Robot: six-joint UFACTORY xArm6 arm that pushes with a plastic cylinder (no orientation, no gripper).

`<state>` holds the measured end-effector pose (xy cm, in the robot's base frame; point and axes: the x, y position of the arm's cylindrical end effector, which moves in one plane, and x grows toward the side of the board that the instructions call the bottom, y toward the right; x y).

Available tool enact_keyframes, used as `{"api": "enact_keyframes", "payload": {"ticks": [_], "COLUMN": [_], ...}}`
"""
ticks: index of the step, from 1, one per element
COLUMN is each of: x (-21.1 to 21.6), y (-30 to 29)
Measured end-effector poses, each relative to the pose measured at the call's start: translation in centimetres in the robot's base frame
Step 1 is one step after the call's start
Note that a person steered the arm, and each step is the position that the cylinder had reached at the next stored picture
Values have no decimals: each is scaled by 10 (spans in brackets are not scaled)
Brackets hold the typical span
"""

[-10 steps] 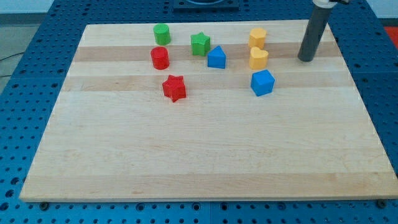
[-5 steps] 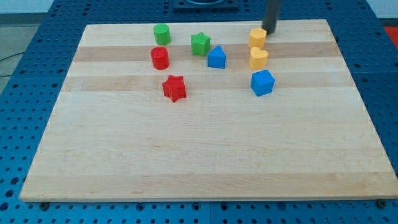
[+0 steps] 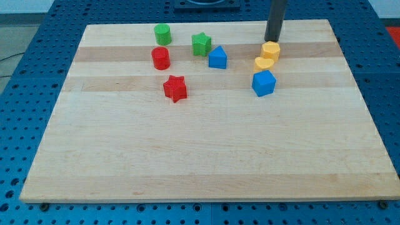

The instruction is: Move the yellow blocks into the blue cube

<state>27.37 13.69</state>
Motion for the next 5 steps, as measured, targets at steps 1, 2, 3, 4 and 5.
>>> {"api": "enact_keyframes", "payload": {"ticks": [1,2,3,4,5], "x": [48,58,18,12,37], "y": [-39,-32,-48,15,-5]}}
